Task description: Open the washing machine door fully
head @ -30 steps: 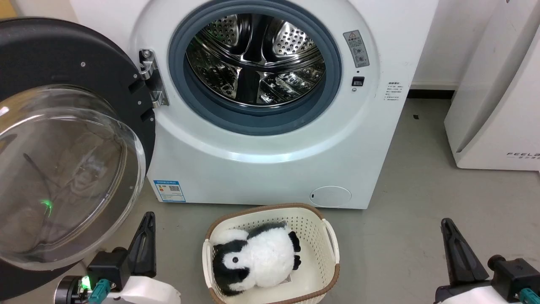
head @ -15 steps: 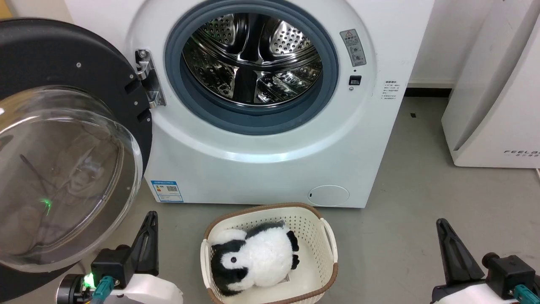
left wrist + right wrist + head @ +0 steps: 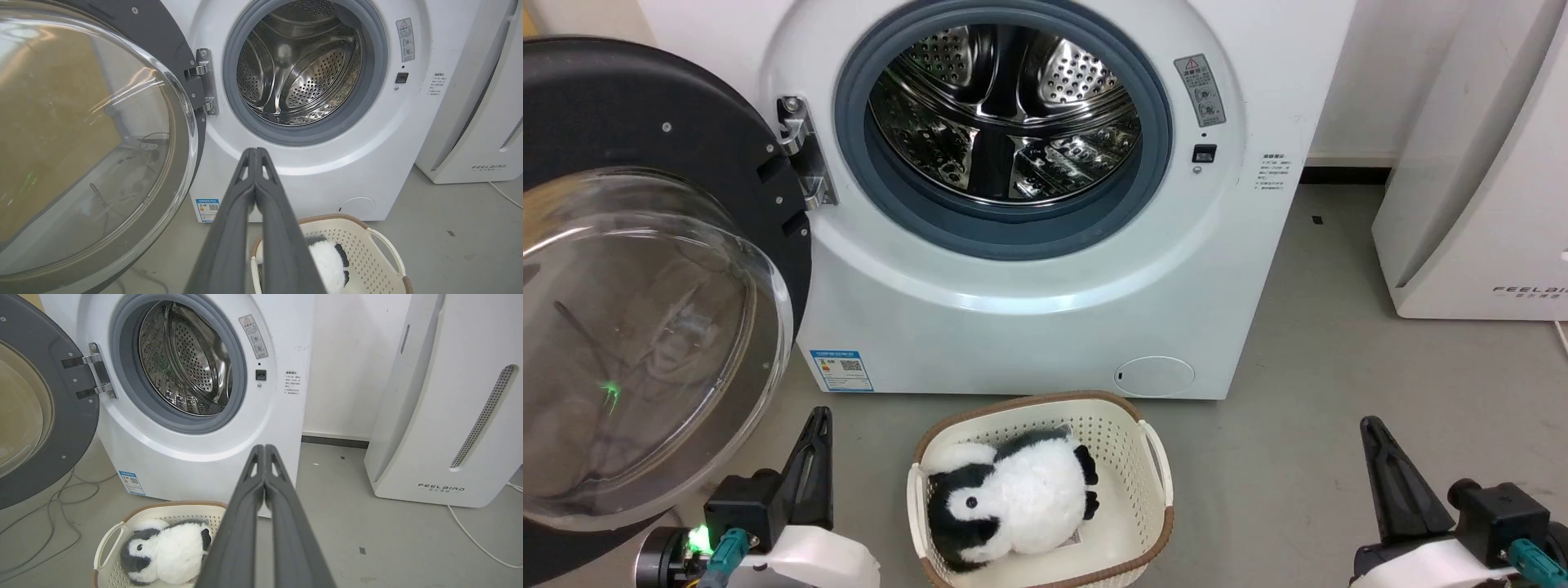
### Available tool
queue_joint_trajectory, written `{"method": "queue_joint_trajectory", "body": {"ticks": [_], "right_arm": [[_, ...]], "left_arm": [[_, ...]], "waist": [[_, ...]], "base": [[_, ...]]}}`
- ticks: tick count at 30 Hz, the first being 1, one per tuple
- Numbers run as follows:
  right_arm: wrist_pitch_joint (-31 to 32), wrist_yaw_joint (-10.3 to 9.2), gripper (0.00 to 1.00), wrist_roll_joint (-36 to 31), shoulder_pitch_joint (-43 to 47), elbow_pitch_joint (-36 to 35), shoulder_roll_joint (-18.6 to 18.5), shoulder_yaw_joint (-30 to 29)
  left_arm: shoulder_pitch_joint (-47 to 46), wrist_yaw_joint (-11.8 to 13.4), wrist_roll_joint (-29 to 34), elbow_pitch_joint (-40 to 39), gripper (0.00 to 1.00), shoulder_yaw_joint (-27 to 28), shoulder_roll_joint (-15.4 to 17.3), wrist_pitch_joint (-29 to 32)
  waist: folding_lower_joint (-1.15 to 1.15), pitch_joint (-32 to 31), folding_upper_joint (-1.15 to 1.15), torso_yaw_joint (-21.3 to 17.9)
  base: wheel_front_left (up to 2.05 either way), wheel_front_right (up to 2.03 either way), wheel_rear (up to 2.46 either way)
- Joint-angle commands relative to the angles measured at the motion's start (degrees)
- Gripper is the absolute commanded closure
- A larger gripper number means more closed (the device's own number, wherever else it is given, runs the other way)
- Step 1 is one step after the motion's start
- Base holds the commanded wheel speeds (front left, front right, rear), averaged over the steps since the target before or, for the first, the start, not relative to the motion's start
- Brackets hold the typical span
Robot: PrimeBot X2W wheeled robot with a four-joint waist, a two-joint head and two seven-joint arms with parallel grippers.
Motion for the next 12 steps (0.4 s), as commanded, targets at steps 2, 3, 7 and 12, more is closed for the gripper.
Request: {"method": "queue_joint_trajectory", "body": {"ticks": [2,3,7,12], "right_arm": [[0.5,0.02,1.0,-0.7,-0.9,-0.4,0.1,0.3],[0.7,0.02,1.0,-0.7,-1.0,-0.4,0.1,0.3],[1.1,0.02,1.0,-0.9,-1.1,-0.5,0.1,0.5],[1.7,0.03,1.0,-1.0,-1.3,-0.6,0.1,0.7]], "left_arm": [[-0.1,0.4,0.7,-0.4,1.0,-0.2,0.0,0.4],[-0.1,0.5,0.7,-0.5,1.0,-0.2,0.0,0.5],[-0.1,0.7,0.8,-0.8,1.0,-0.4,0.0,1.0],[-0.1,0.9,0.9,-1.1,1.0,-0.5,0.0,1.6]], "waist": [[0.0,0.0,0.0,-0.1],[0.0,0.0,0.0,-0.1],[0.0,0.1,0.0,-0.3],[0.0,0.1,0.0,-0.4]], "base": [[0.0,0.0,0.0],[0.0,0.0,0.0],[0.0,0.0,0.0],[0.0,0.0,0.0]]}}
